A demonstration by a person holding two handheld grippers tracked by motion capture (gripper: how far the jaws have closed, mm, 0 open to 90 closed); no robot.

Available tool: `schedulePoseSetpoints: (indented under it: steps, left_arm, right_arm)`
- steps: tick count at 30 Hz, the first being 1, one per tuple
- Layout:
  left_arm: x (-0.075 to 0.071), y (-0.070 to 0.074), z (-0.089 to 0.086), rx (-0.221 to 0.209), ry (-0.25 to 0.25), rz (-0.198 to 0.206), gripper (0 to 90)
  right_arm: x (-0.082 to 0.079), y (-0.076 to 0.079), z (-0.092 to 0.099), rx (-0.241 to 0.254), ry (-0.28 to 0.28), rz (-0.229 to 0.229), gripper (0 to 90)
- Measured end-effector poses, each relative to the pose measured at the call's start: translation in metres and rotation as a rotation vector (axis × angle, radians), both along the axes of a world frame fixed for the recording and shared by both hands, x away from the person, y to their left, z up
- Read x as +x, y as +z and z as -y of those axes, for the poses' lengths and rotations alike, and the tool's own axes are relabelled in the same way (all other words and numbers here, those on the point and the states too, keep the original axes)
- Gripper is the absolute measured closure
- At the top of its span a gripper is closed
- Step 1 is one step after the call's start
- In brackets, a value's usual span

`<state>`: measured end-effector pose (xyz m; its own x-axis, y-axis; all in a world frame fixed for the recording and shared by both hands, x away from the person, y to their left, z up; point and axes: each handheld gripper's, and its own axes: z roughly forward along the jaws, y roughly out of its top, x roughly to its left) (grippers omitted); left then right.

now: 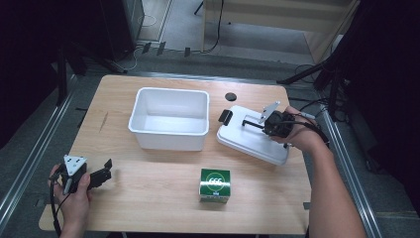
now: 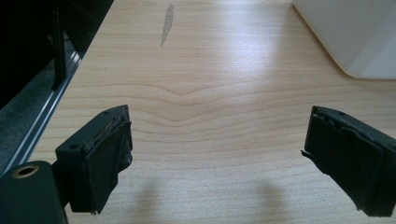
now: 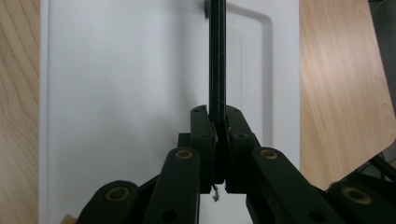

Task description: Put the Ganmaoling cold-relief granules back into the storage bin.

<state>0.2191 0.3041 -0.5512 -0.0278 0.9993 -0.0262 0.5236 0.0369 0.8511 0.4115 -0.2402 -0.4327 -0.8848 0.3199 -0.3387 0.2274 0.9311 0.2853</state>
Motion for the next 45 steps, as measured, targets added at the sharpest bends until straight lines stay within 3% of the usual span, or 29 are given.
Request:
schedulePoseSetpoints:
  steps: [8,26,32,36,45]
  left_arm:
    - [0.0,0.0,0.0,0.002,0.001,0.001,8.3]
    - [0.0,0.0,0.0,0.003,0.001,-0.001,8.4]
    - [0.0,0.0,0.0,0.006,0.0,-0.001,8.3]
    - [0.0,0.0,0.0,0.008,0.001,-0.001,8.4]
    - [0.0,0.0,0.0,0.005,-0.002,-0.002,8.4]
  right_arm:
    - [-0.002,-0.017,0.001,-0.011,-0.012,-0.024,85.5]
    - [-0.009,-0.036,0.006,0.009,-0.031,-0.021,83.4]
    - [-0.01,-0.03,0.007,0.064,-0.057,-0.034,56.0]
    - [-0.012,-0.028,0.004,0.051,-0.076,-0.058,40.0]
    - [-0.021,-0.019,-0.006,0.05,-0.074,-0.052,9.2]
